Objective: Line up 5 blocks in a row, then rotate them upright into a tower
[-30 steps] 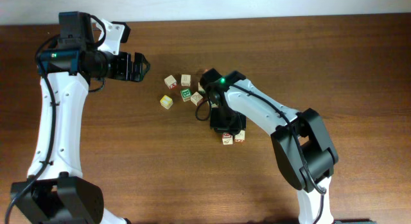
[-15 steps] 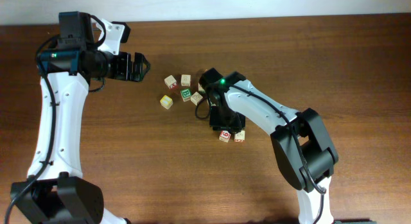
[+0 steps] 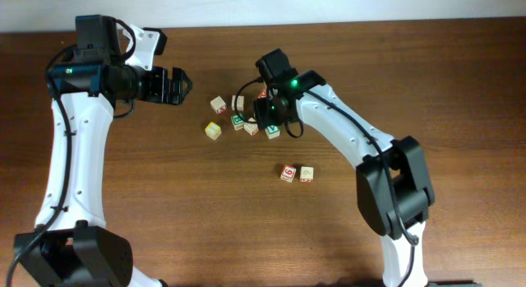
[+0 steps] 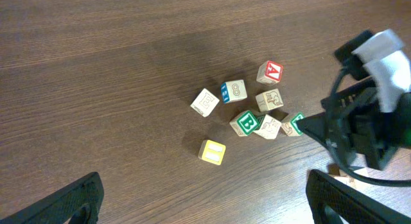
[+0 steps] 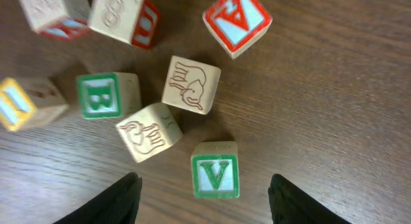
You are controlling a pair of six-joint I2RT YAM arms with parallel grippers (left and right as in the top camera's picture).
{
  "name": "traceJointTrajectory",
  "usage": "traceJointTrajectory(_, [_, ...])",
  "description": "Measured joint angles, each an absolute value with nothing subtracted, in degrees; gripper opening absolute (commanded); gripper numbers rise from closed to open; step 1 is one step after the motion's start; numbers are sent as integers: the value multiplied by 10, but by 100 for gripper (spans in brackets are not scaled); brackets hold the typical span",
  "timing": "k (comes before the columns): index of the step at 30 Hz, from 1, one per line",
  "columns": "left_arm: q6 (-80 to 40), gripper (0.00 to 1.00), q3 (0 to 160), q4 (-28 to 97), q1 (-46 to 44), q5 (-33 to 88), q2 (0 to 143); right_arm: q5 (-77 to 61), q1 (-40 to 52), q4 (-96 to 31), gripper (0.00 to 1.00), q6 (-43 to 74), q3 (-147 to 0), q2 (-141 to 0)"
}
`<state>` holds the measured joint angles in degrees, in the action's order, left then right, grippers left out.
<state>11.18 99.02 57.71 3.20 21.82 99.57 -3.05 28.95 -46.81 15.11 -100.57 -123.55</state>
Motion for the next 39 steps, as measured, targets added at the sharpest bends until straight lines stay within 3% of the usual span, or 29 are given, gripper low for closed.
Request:
traceJointTrajectory(5, [112,99,990,578,32,218,996,-30,289,-479,64,130,-1006,-1279])
traceJointTrajectory(9, [112,99,990,578,32,218,996,-30,289,-491,44,128,-1006,-1279])
traceJointTrajectory(16, [112,99,990,578,32,218,996,-30,289,-491,36,127,-1006,-1279])
traceJointTrajectory(22, [112,99,990,578,32,218,996,-50,289,-496,22,150,-1006,-1280])
traceJointTrajectory(33, [112,99,990,577,32,218,996,-83,330,-658,18,283,-1038,-1216])
traceJointTrajectory(39, [112,99,990,577,32,218,996,-34,392,-662,18,409,-969,-1216])
